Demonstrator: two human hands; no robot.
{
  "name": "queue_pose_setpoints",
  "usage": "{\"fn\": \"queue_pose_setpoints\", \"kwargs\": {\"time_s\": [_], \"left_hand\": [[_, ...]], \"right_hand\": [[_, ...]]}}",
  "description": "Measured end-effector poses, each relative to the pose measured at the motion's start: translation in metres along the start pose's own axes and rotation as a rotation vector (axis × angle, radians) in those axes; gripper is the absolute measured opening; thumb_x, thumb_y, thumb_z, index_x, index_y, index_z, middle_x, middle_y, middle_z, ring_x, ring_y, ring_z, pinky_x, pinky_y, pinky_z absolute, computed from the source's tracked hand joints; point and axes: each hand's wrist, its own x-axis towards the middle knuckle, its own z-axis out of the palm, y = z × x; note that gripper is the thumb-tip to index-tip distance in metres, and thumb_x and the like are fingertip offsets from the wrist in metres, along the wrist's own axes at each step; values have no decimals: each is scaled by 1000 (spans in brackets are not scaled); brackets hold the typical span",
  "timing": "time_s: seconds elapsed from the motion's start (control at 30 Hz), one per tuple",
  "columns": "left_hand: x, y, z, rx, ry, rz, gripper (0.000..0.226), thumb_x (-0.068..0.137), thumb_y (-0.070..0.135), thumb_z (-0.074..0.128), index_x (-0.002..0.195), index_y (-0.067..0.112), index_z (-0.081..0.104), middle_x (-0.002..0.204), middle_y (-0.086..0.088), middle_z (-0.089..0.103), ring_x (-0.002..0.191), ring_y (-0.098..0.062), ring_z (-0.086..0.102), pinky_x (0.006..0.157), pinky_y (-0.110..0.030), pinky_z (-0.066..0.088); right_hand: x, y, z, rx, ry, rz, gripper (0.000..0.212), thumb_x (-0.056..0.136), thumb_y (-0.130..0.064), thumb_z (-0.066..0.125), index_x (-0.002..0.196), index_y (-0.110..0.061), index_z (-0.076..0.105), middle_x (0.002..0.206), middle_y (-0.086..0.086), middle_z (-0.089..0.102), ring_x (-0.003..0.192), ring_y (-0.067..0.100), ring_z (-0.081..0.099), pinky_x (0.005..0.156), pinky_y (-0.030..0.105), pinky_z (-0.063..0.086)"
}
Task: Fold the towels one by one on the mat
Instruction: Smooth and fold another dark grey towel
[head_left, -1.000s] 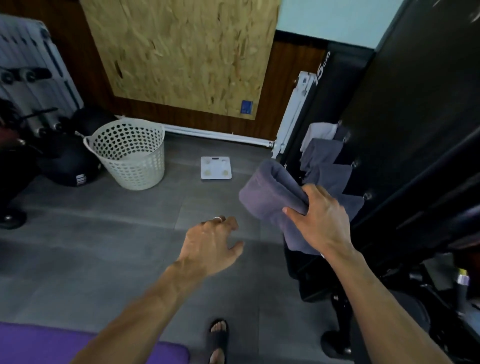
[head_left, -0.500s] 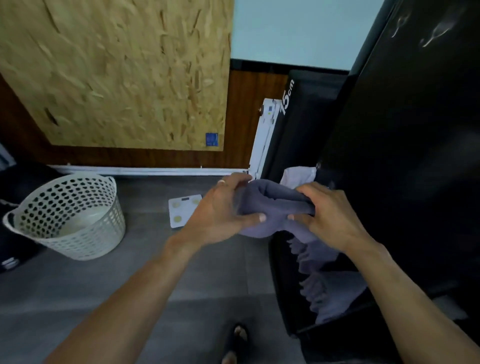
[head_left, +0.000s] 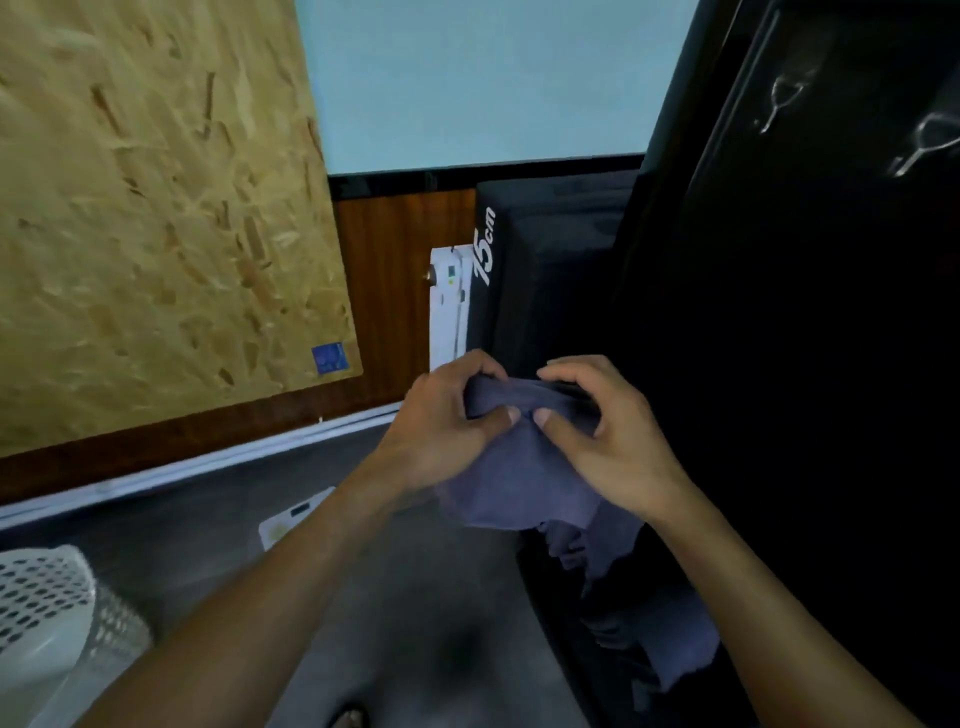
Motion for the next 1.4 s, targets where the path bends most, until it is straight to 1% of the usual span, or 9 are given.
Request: {"fn": "queue_pose_setpoints", "kwargs": {"time_s": [0.13,0.3,0.4,0.53,0.93,1.03,1.13,1.3,1.4], "left_hand": [[71,-21,-9,-189,-192,-70,16,80,21,76,89,25,63,83,10,66,83,-4,64,71,-26,52],[137,-33,-29,-477,-594,-105,13,88,19,65,101,21,64,95,0,67,90,-10,65,63,-31,53],[167,-36,-25,-633,-781,-205,41,75,19,54,114,21,62,110,-5,62,94,-18,61,57,-32,52],[193,-22,-12,-626,-890,-29,32,81,20,60,112,20,65,108,-14,61,92,-23,60,58,-36,53],[270,80,23,-705,-710,235,15,95,11,58,102,25,59,80,0,63,75,-18,57,58,-30,48],[294,101,23,-700,-610,265,15,95,11,59,95,26,61,79,-6,61,72,-15,57,58,-27,48],[313,105,29,-647,-536,251,15,95,11,58,94,24,64,83,-14,64,76,-17,60,66,-27,48],[314,94,44,-425,-479,342,19,95,7,57,101,23,65,100,5,64,85,11,58,69,-6,45],[310,89,44,-422,-465,298,22,98,13,53,109,26,68,116,1,56,95,9,56,74,-1,42]], "right_hand": [[41,4,16,32,153,91,13,91,-4,59,97,-16,57,94,-11,60,93,10,60,80,24,48],[72,0,20,-6,384,288,27,90,6,55,88,-19,63,93,1,62,89,6,59,80,11,42],[74,-4,9,16,542,380,33,90,8,55,86,-23,67,94,4,66,90,10,63,81,16,47],[69,-12,-6,55,744,437,31,91,8,56,84,-18,71,87,1,70,86,13,66,78,21,52],[107,-29,-63,89,1107,388,25,93,-20,61,118,-21,68,115,-1,63,111,8,60,102,33,47],[131,-30,-83,66,1171,348,26,94,-23,61,120,-21,67,115,-2,60,106,1,59,98,21,47],[154,-25,-92,-10,1200,376,28,95,-26,59,122,-21,65,112,-4,54,96,-7,55,84,8,44],[164,-7,-75,-264,1223,410,36,94,-30,51,126,-18,64,116,-5,45,109,8,50,91,28,48],[163,-7,-75,-217,1227,424,34,98,-27,52,129,-19,61,117,-7,43,100,-7,50,81,13,45]]}}
